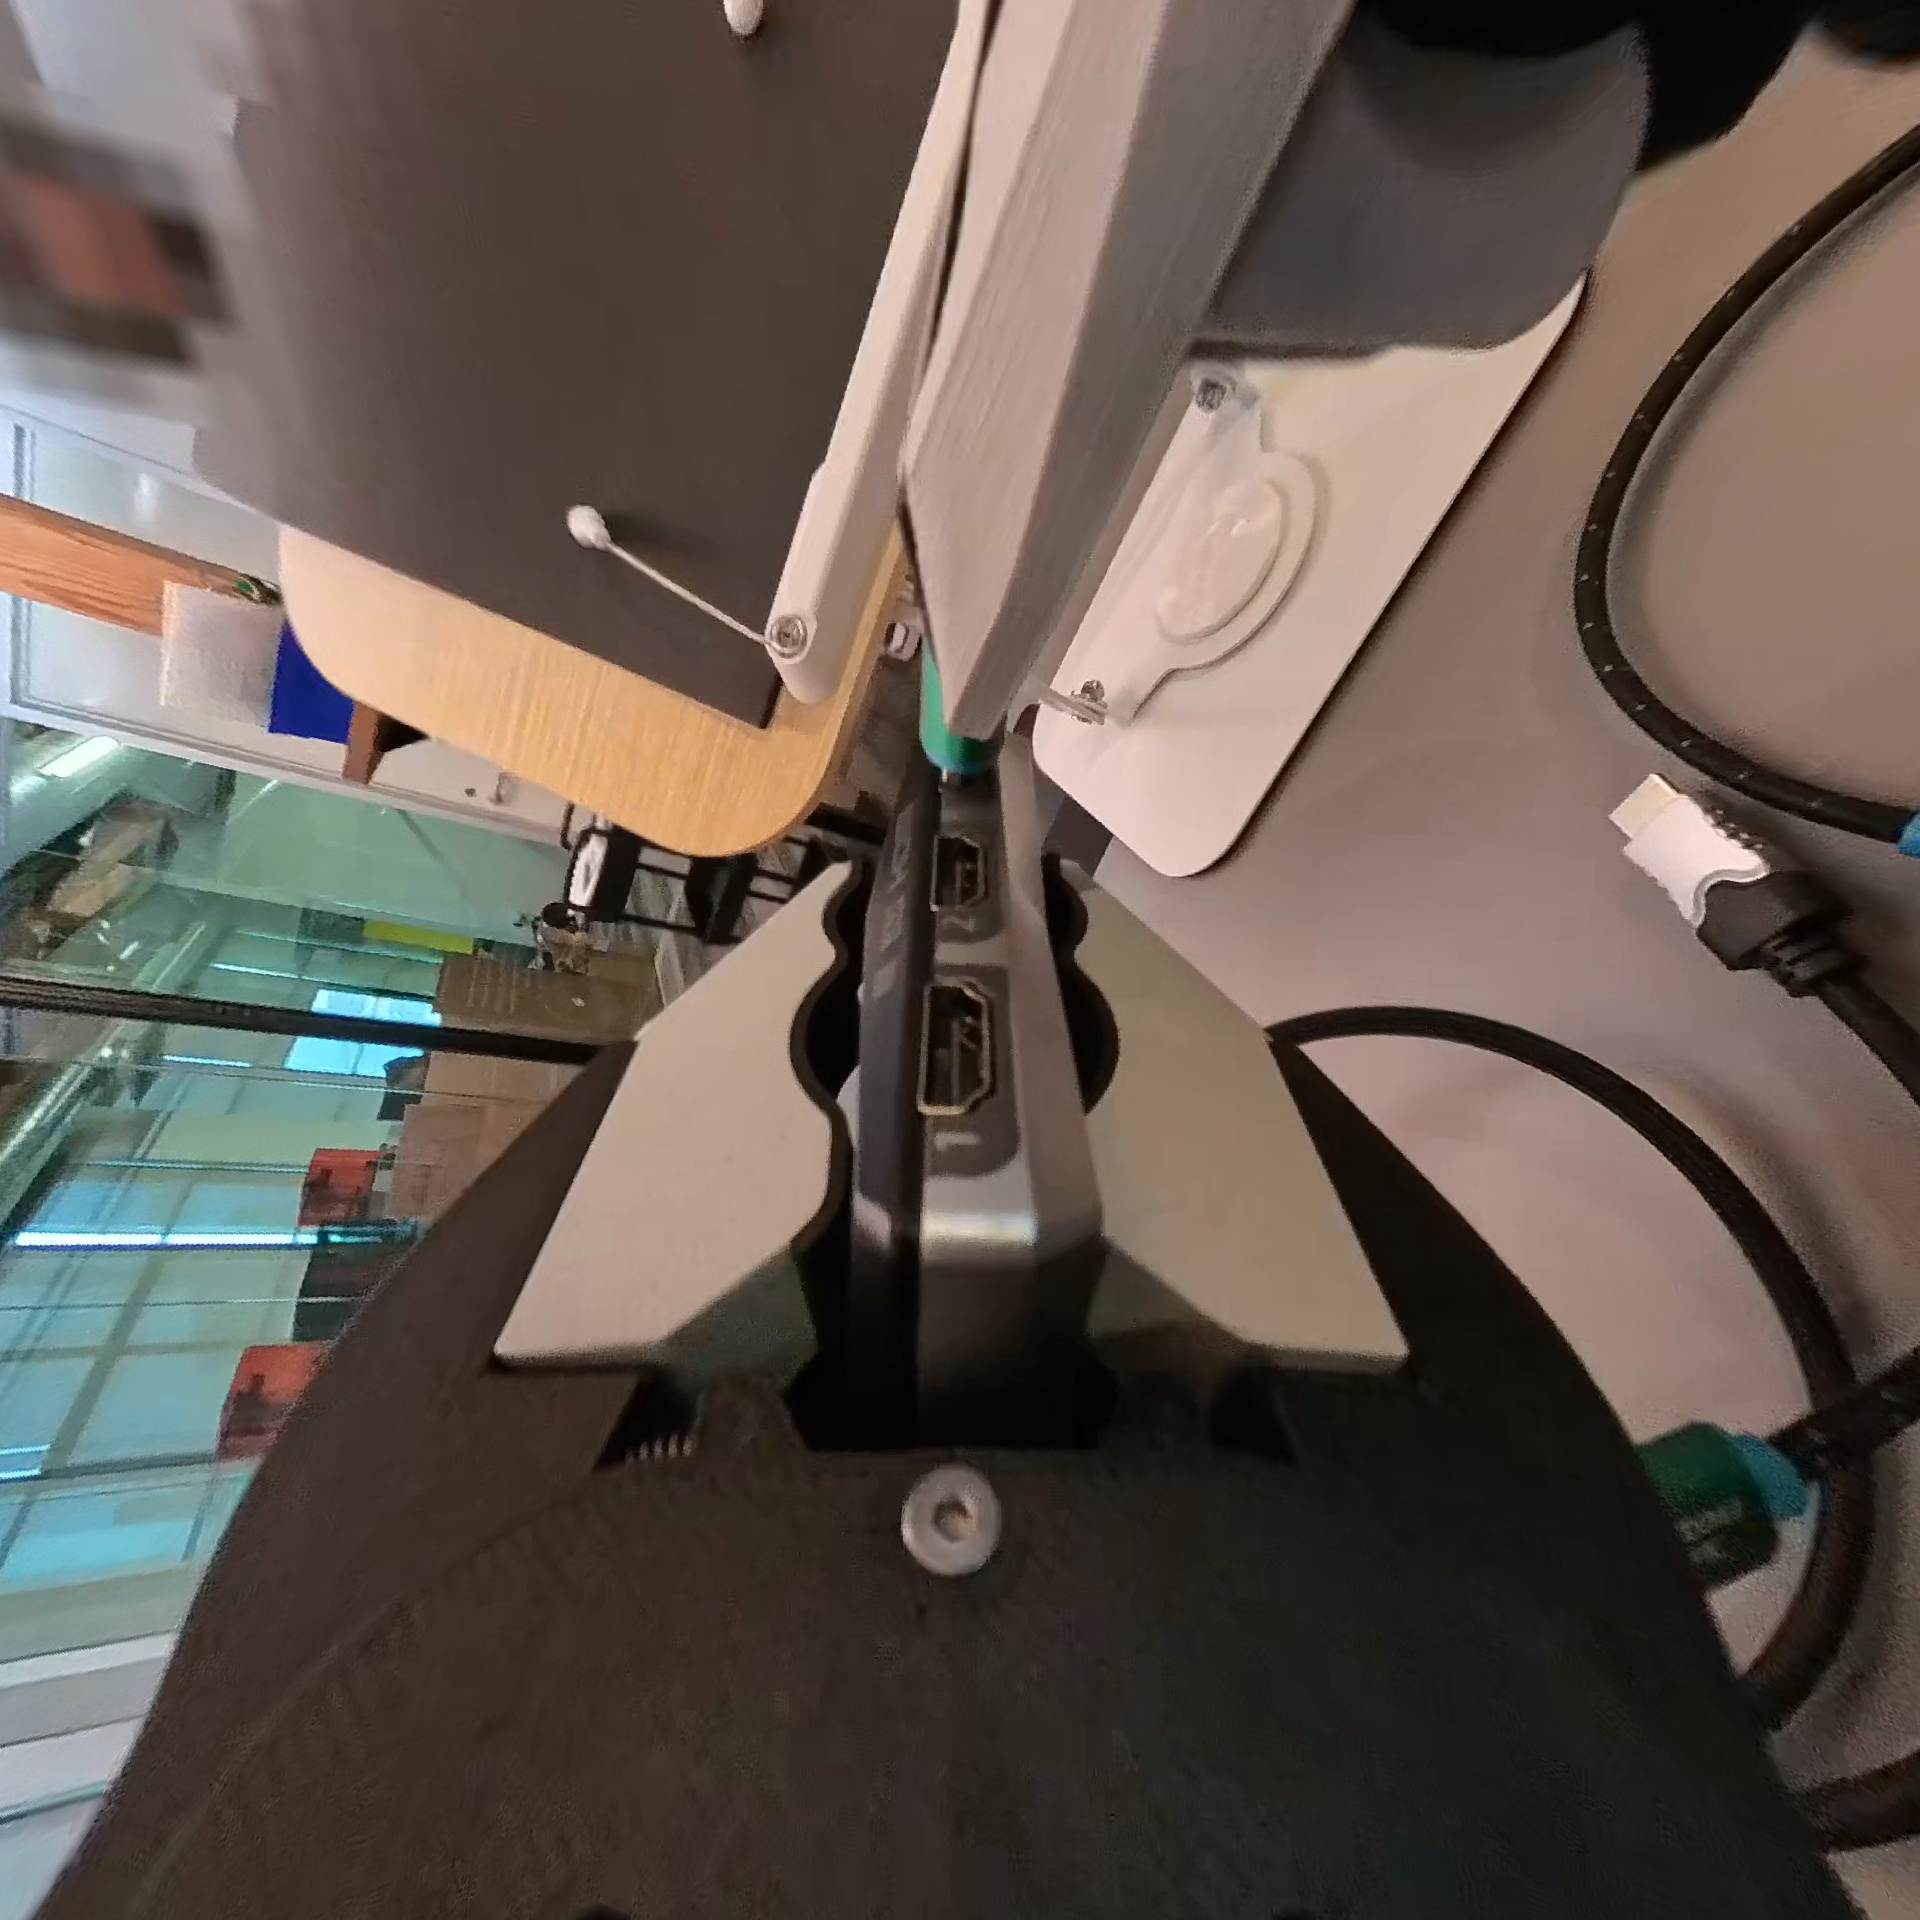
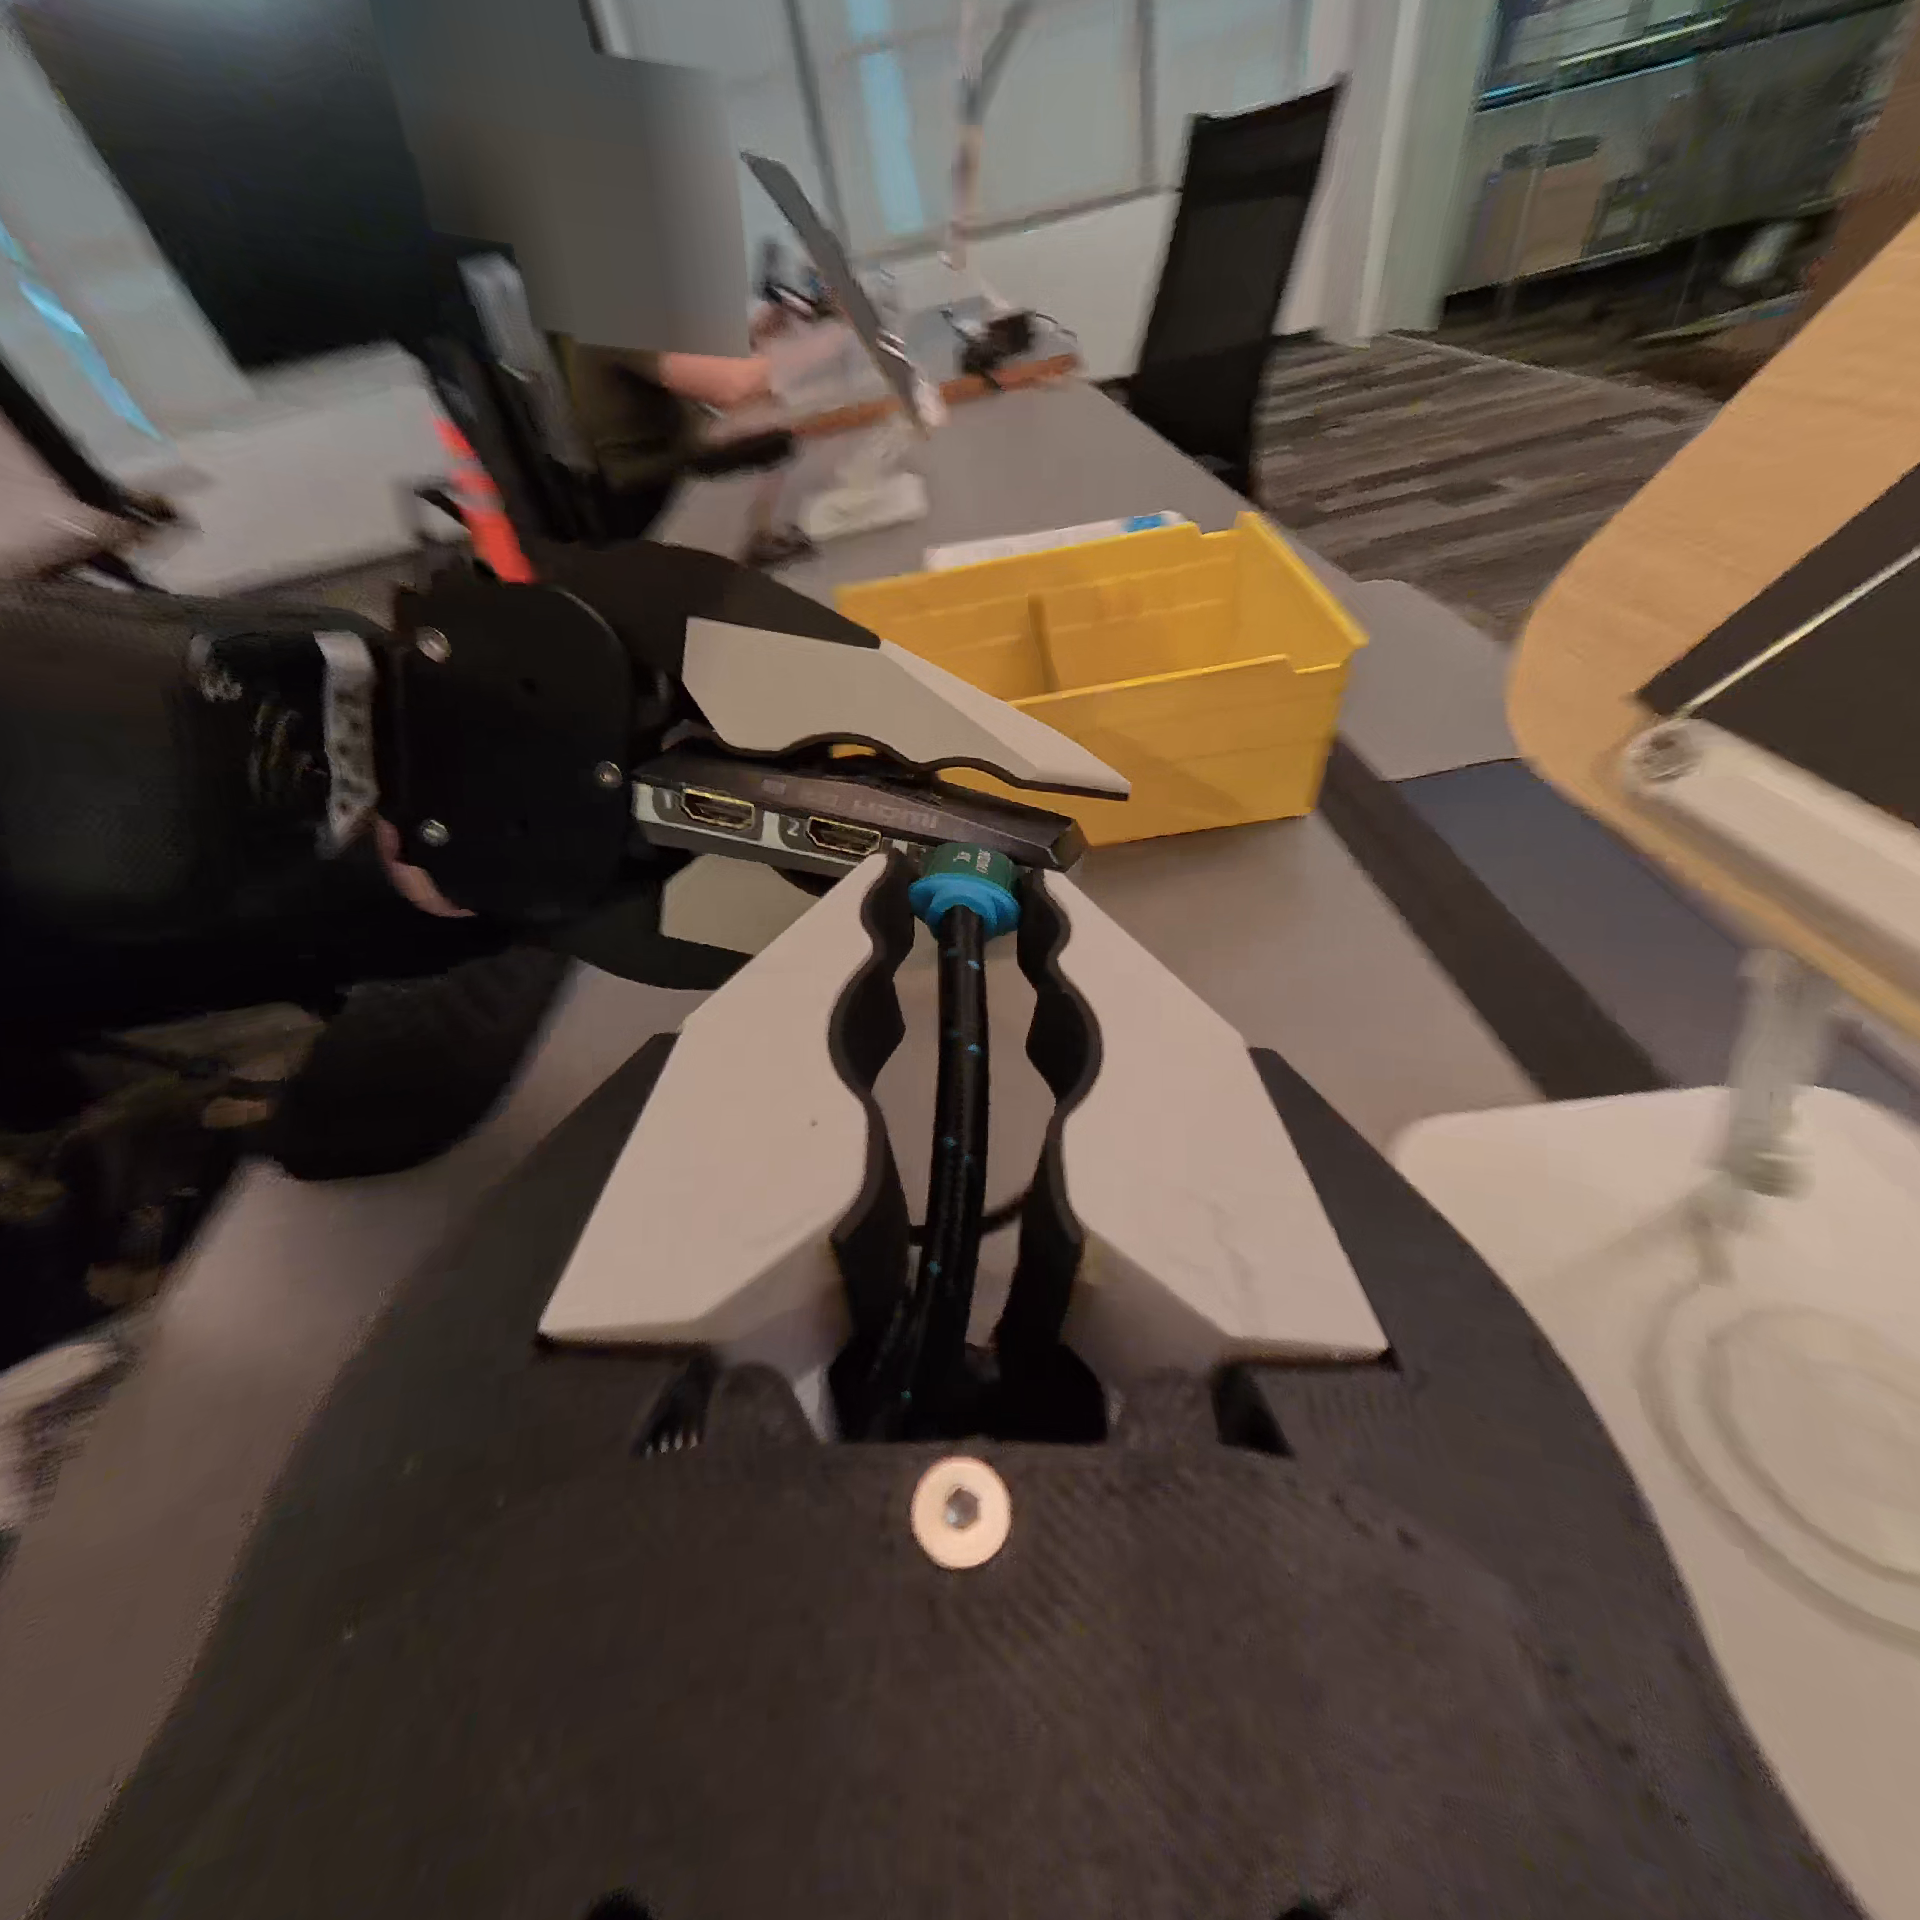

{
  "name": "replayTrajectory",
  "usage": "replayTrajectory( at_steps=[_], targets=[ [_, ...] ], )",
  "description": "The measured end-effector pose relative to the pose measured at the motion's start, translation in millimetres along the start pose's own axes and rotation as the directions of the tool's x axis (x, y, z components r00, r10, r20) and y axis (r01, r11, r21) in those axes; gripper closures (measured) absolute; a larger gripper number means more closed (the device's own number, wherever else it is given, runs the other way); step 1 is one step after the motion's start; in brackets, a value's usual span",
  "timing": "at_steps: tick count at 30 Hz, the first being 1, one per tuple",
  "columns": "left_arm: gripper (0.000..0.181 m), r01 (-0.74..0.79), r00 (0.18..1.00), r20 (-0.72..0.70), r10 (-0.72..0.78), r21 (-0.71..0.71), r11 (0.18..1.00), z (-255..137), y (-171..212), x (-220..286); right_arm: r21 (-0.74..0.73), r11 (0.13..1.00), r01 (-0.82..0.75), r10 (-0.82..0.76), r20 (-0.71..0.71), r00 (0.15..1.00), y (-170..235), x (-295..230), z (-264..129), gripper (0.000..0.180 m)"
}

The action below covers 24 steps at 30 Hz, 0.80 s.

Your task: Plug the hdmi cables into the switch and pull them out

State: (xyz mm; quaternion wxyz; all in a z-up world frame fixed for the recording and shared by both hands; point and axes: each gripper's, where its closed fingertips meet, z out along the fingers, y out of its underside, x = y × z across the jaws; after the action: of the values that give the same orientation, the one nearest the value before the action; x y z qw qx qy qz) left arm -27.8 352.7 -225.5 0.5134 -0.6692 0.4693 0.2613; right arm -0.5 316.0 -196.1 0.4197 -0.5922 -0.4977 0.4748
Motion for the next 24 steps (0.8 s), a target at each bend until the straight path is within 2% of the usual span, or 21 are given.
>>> replayTrajectory(
  at_steps=[2,5,11,19,24],
  targets=[
    [0.148,0.031,0.999,0.012,-0.031,0.006,0.999,3,4,-3,-0.077,0.987,0.144,-0.153,-0.141,0.978,-4,1,0,0.162],
    [0.147,0.054,0.998,0.01,-0.055,0.004,0.999,4,8,-3,-0.119,0.974,0.191,-0.212,-0.195,0.958,-5,0,2,0.161],
    [0.149,0.021,1.0,0.0,-0.021,0.01,1.0,-5,5,-1,0.013,0.999,-0.045,0.045,0.037,0.998,-2,-6,3,0.16],
    [0.149,0.005,0.999,-0.032,-0.003,0.066,0.998,-8,-8,5,0.041,0.993,-0.111,0.102,0.172,0.98,3,-7,-2,0.16],
    [0.149,0.003,0.997,-0.074,0.005,0.114,0.993,-12,-17,10,0.033,0.996,-0.08,0.074,0.161,0.984,2,-9,-2,0.161]
  ],
)
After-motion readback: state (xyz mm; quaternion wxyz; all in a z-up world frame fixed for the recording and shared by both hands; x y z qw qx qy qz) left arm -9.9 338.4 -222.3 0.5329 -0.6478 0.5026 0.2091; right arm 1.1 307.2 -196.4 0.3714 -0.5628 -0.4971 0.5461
